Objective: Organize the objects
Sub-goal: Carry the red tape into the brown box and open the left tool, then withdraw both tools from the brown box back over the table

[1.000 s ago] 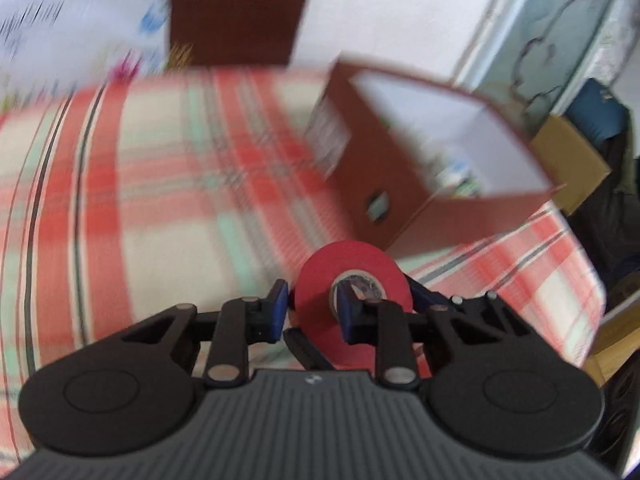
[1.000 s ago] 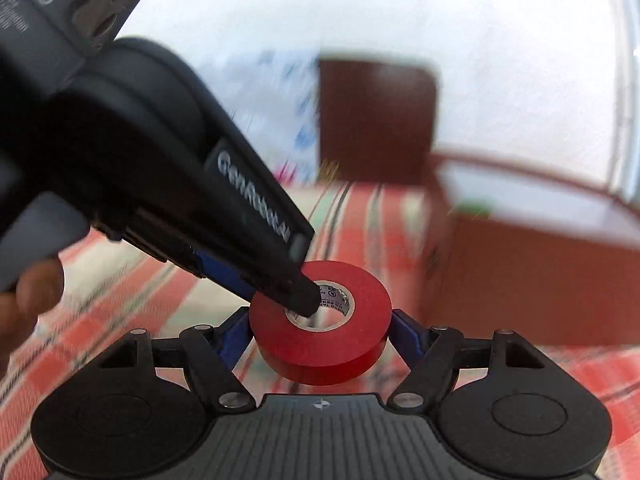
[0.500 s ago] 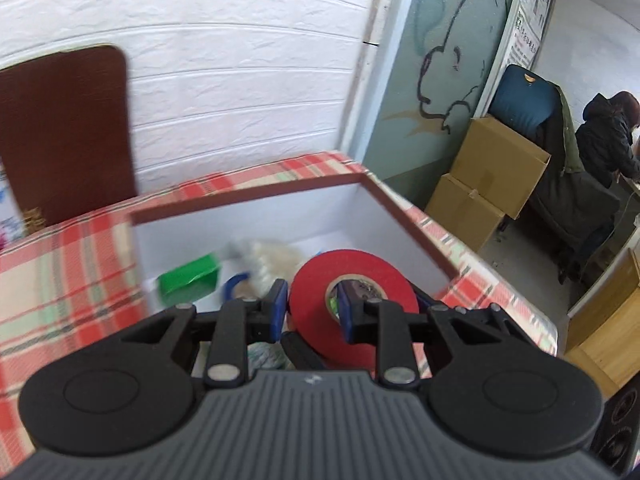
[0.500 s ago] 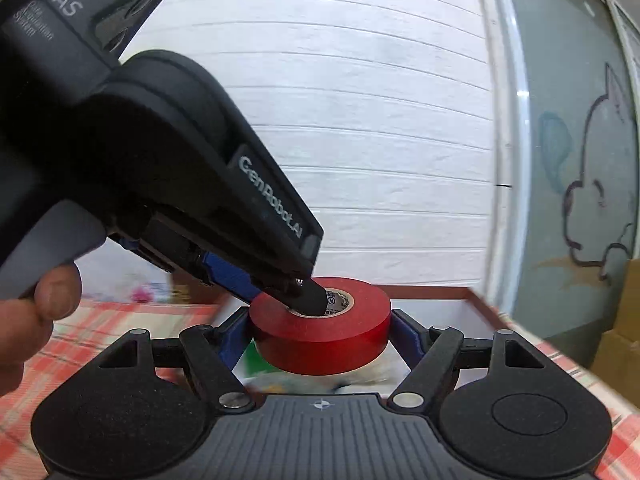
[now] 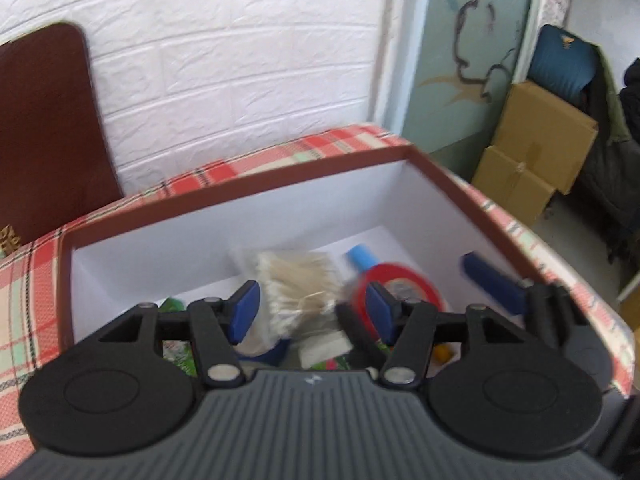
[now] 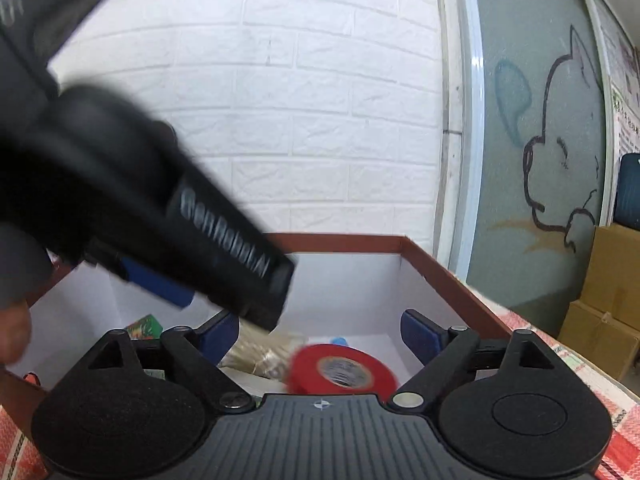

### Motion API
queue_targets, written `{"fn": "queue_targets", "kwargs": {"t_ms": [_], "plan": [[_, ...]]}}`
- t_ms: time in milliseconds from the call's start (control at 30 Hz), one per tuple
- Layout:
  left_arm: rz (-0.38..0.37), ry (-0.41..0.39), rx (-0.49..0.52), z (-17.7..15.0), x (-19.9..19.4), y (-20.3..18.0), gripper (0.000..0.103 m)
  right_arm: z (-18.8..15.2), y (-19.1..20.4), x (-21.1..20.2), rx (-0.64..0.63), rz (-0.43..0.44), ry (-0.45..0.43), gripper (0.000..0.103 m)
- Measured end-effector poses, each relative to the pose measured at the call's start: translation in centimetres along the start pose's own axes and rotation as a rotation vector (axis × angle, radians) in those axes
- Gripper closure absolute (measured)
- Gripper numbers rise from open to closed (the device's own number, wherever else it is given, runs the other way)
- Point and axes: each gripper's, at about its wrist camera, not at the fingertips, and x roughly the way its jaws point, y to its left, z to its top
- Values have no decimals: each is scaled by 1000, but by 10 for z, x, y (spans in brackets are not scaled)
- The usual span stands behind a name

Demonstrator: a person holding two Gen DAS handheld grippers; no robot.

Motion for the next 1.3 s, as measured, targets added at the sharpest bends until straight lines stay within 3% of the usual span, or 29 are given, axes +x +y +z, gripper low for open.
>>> {"fn": "queue_targets", "kwargs": {"t_ms": [267,467,667,767,1067,1300], "plan": [[12,-47,4,2,-31,1,36,12,9,-26,20,21,-69,15],[58,-84,-3,-5,-73,4,29,14,5,-40,41,6,-45,14],[131,-60,-9,-36,-104,14,25,13,9,-66,84,10,-3,14],[168,-60,-13,-56,-120,20,14,10,16,-88,104,14,11,14],[246,-47,2,-108,-157,36,12,-7,42,-142,163,79,70,13],[267,-55,-38,-132,-181,52,9,-21,67,-170,115,117,125,13]]}}
